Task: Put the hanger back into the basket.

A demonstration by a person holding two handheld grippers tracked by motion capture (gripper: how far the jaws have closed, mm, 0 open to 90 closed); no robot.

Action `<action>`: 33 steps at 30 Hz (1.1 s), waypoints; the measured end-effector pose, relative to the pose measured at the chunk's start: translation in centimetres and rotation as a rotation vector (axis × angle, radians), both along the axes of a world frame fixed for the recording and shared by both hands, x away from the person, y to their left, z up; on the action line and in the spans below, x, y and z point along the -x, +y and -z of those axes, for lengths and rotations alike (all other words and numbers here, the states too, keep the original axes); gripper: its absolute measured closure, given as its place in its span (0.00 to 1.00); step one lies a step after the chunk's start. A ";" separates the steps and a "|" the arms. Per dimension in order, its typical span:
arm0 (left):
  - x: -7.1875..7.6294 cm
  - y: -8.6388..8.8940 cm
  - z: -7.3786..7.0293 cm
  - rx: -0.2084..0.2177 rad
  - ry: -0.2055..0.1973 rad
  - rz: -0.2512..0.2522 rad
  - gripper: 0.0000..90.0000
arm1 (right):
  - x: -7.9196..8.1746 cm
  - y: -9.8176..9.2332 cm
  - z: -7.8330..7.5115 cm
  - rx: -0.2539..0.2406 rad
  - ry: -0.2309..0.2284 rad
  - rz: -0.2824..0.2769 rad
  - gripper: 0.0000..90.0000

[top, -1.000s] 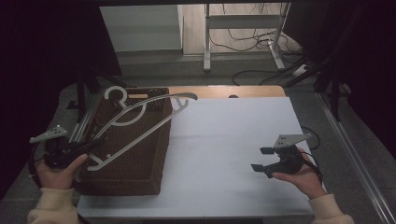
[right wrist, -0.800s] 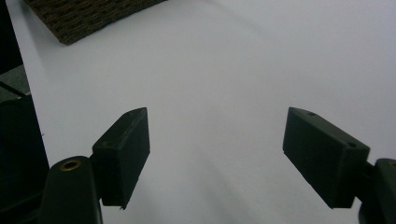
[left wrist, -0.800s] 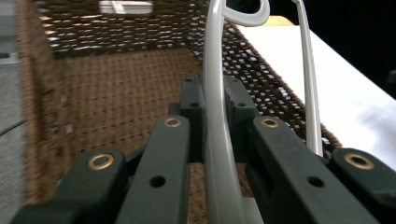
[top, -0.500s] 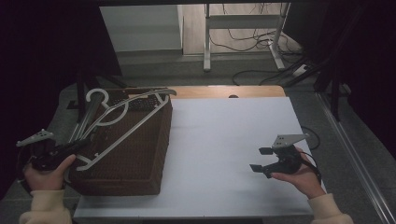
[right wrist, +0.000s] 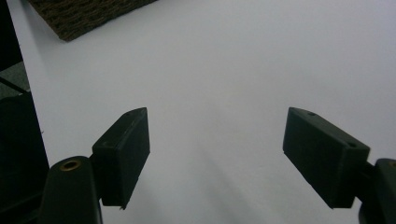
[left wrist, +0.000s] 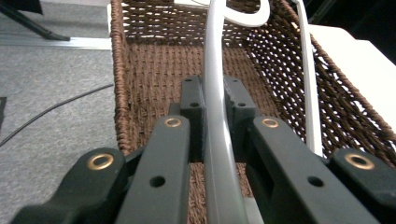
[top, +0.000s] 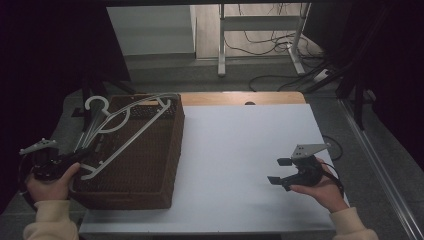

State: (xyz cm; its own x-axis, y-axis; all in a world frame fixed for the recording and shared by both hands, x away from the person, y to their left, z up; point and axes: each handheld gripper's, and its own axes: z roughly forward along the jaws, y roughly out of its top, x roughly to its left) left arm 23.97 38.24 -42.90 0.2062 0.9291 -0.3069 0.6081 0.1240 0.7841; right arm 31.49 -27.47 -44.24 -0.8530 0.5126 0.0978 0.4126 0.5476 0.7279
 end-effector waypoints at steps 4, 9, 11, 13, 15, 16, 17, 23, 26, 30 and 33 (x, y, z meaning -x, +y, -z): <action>-0.3 -0.3 0.3 -0.005 0.010 -0.002 0.90 | 0.0 0.0 0.0 0.001 0.000 0.000 0.26; -0.5 -0.4 0.7 -0.022 0.021 -0.017 0.90 | 0.0 0.0 0.0 -0.001 0.000 -0.002 0.26; -0.6 -0.4 1.0 -0.037 0.034 -0.022 0.90 | 0.0 0.0 0.0 -0.001 -0.001 -0.003 0.26; -0.8 -0.4 1.5 -0.058 0.047 -0.012 0.89 | 0.0 0.0 0.0 -0.001 0.000 -0.003 0.26; -0.9 -0.3 1.7 -0.051 0.063 0.021 0.76 | 0.0 0.0 0.0 0.000 0.001 -0.003 0.26; -1.0 -0.6 1.6 -0.076 0.072 0.059 0.63 | 0.0 0.0 0.0 0.001 0.001 -0.005 0.26; -0.9 -0.7 1.5 -0.100 0.061 0.060 0.55 | 0.0 0.0 0.0 0.001 0.002 -0.006 0.26; -0.7 -1.1 1.0 -0.096 0.044 0.088 0.39 | 0.1 0.1 0.0 0.002 0.002 -0.009 0.26; -0.8 -1.3 1.1 -0.105 0.061 0.096 0.39 | 0.1 0.1 0.0 0.001 0.002 -0.010 0.26; -0.9 -1.7 1.0 -0.103 0.073 0.114 0.35 | 0.0 0.1 0.0 -0.003 0.004 -0.009 0.26; -0.7 -2.4 0.5 -0.091 0.052 0.149 0.31 | -0.2 0.0 0.1 -0.012 0.005 -0.009 0.26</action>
State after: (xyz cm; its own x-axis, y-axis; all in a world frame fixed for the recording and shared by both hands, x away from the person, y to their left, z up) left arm 24.65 35.79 -43.39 0.3293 0.9141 -0.2367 0.6547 -0.0404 0.7548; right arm 31.68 -27.44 -44.30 -0.8570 0.5038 0.1082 0.4115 0.5428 0.7322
